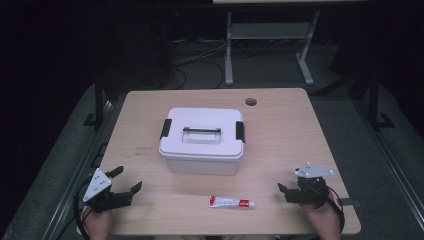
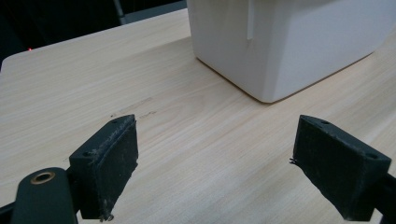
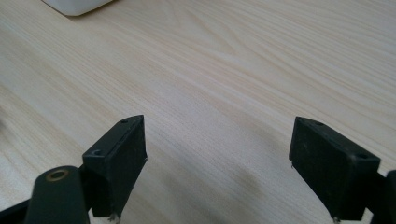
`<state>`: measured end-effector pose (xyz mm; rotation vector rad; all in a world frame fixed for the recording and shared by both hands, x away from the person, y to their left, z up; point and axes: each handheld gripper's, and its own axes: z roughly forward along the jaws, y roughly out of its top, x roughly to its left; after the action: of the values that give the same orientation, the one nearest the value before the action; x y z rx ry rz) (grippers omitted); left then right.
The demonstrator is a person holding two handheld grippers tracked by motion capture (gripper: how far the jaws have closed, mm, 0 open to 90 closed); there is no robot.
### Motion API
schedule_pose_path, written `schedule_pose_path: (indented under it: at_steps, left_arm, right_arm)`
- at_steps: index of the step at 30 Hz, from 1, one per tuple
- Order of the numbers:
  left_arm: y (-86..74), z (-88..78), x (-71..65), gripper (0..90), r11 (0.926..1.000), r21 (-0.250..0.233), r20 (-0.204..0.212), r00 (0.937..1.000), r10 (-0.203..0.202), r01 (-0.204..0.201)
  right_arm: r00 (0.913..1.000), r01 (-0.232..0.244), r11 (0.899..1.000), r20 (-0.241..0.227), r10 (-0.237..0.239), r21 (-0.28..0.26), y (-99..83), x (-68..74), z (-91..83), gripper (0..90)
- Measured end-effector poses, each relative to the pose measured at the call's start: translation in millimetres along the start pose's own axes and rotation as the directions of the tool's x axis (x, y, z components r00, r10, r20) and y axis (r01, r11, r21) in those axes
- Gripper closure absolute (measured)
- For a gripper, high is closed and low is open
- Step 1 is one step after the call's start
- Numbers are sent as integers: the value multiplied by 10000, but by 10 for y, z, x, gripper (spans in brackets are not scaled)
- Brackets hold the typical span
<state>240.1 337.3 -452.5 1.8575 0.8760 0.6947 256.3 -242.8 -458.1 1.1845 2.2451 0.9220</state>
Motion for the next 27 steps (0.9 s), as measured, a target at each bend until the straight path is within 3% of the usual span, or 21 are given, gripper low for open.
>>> schedule_pose_path:
  at_steps: [9, 16, 19, 23, 27]
  left_arm:
    - [-19, -28, 10, 135, 9999, -90, 24, 10000, -77, 77]
    - [-18, -29, 3, 135, 9999, -86, 68, 9999, -118, 118]
    - [-12, -20, -9, 135, 10000, -28, 5, 10000, 25, -25]
    - [-14, -16, 1, 135, 10000, -15, 35, 10000, -71, 71]
    - [-17, -20, 12, 135, 9999, -32, 20, 9999, -123, 123]
  right_arm:
    - [9981, 410, 9988, -478, -398, 254, 44, -15, 2, 174]
    - [9905, 1165, 9900, -830, -1098, 798, 125, -59, -13, 165]
    - [9838, 1625, 9802, -948, -1522, 1130, 136, -87, -14, 162]
    - [9720, 2111, 9662, -1364, -1915, 1481, 177, -146, -32, 163]
    - [9574, 2708, 9444, -1542, -2441, 1863, 247, -180, -37, 164]
